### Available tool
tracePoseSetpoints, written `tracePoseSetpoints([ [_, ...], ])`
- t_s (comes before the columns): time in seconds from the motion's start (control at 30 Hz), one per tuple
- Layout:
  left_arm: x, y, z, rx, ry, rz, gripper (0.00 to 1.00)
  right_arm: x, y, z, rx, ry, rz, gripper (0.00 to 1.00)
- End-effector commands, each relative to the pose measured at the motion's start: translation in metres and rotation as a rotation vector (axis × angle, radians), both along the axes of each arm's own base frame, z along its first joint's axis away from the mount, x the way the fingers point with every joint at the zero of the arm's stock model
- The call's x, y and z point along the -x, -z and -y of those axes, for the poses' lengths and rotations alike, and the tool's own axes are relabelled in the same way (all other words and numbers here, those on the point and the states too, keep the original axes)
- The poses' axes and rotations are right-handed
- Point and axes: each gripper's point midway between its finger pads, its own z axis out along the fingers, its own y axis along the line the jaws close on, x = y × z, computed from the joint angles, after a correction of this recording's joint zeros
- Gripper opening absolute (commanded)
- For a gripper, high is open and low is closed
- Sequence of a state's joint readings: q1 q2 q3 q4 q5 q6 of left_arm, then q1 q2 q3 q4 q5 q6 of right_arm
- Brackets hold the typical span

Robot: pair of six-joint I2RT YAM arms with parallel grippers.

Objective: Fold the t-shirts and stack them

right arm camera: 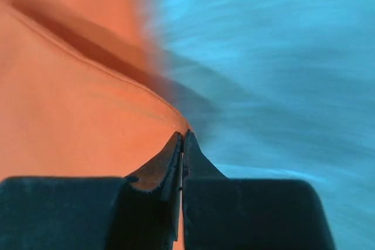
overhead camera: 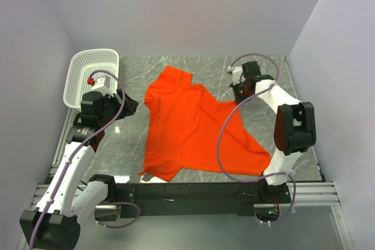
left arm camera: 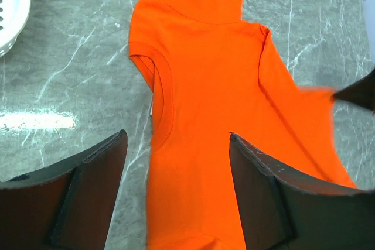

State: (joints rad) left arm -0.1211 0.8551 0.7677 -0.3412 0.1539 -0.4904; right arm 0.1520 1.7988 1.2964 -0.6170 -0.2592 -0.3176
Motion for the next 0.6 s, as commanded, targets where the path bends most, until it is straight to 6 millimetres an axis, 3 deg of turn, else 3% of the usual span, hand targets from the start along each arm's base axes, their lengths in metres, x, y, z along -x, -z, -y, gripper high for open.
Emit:
tracePoseSetpoints([
  [0.0,-0.004,-0.012,0.002,-0.003,0.019,0.053,0.76,-0.077,-0.086,0.107,0.36,0.378,0.447,0.0],
  [0.03,-0.004,-0.011,0.002,-0.003,0.02,0.052,0.76,-0.096,-0.109,0.127,0.395,0.473,0.579,0.0],
  [0.07,-0.004,-0.011,0.002,-0.003,0.019,0.05,0.76,-0.097,-0.123,0.148,0.471,0.572,0.623,0.0],
  [0.1,-0.004,-0.011,0.002,-0.003,0.02,0.049,0.76,-0.103,-0.123,0.157,0.489,0.615,0.627,0.24],
  [0.13,-0.004,-0.01,0.002,-0.002,0.022,0.047,0.76,-0.101,-0.12,0.166,0.51,0.642,0.594,0.34],
  [0.17,-0.004,-0.01,0.002,-0.002,0.023,0.047,0.76,-0.109,-0.124,0.17,0.49,0.665,0.595,0.37],
  [0.23,-0.003,-0.012,0.002,-0.001,0.023,0.052,0.76,-0.109,-0.127,0.179,0.485,0.686,0.602,0.58],
  [0.3,-0.003,-0.011,0.003,0.0,0.026,0.05,0.76,-0.102,-0.131,0.18,0.486,0.679,0.617,0.76],
  [0.33,-0.003,-0.01,0.003,0.002,0.028,0.049,0.76,-0.098,-0.132,0.191,0.48,0.695,0.623,0.83],
  [0.37,-0.004,-0.009,0.004,0.006,0.03,0.045,0.76,-0.091,-0.133,0.191,0.446,0.665,0.613,0.86],
  [0.4,-0.005,-0.008,0.005,0.01,0.036,0.045,0.76,-0.093,-0.126,0.17,0.344,0.56,0.593,0.87],
  [0.47,-0.009,-0.003,0.012,0.034,0.066,0.025,0.77,-0.071,-0.104,0.137,0.24,0.335,0.487,0.87],
  [0.5,-0.011,0.001,0.014,0.048,0.076,0.01,0.77,-0.064,-0.095,0.105,0.102,0.2,0.45,0.87],
  [0.57,-0.021,0.014,0.021,0.085,0.109,-0.051,0.77,-0.031,-0.075,0.07,-0.035,0.033,0.342,0.86],
])
